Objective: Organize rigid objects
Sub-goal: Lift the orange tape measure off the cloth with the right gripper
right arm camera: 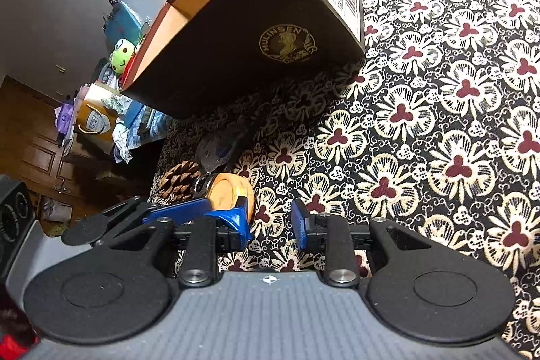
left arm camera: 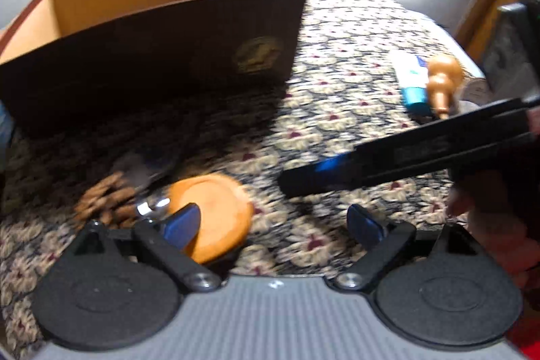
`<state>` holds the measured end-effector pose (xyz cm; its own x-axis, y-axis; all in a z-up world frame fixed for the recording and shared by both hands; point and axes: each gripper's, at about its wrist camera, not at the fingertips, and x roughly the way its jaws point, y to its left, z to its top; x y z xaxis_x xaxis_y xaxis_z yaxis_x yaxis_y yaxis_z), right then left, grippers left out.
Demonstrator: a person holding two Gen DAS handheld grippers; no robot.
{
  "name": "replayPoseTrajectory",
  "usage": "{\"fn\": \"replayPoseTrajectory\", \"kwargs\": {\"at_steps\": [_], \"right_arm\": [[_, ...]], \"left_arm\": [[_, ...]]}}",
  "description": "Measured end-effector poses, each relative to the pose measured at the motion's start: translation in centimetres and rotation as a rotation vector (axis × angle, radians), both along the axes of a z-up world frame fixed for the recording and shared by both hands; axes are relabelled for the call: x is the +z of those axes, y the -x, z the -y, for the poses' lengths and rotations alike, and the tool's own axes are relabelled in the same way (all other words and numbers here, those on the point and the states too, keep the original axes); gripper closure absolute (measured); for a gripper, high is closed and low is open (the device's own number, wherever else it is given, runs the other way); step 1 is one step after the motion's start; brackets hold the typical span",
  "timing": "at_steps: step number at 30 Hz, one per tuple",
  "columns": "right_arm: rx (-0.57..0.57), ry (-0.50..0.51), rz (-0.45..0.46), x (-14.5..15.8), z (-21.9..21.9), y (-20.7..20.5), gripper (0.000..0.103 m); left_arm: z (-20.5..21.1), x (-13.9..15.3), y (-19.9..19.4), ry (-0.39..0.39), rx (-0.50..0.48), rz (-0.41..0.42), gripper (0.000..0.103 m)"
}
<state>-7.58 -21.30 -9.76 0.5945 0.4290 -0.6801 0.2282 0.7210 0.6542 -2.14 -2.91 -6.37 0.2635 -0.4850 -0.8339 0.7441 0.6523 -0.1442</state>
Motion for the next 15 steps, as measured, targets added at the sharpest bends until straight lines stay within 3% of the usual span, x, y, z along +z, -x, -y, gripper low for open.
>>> {"fn": "replayPoseTrajectory", "kwargs": {"at_steps": [4,8,15], "right_arm": [[0.011,-0.017,0.007,-0.3,-0.2,-0.2,0.092],[0.039,-0.024,0.003,-0.5,-1.0,-1.0,0.092],[0.034,-0.027,-0.011,-0.8,-0.9,-1.6,0.092]], "left_arm": [[-0.7,-0.7,-1.0,-0.046,0.034,-0.023,0.011],[-0.5,-1.7,-1.6,-0.043,0.073,-0.073,0.011],[1.4,-2.6,-1.4,-0.061,0.062,-0.003,0.011]]}}
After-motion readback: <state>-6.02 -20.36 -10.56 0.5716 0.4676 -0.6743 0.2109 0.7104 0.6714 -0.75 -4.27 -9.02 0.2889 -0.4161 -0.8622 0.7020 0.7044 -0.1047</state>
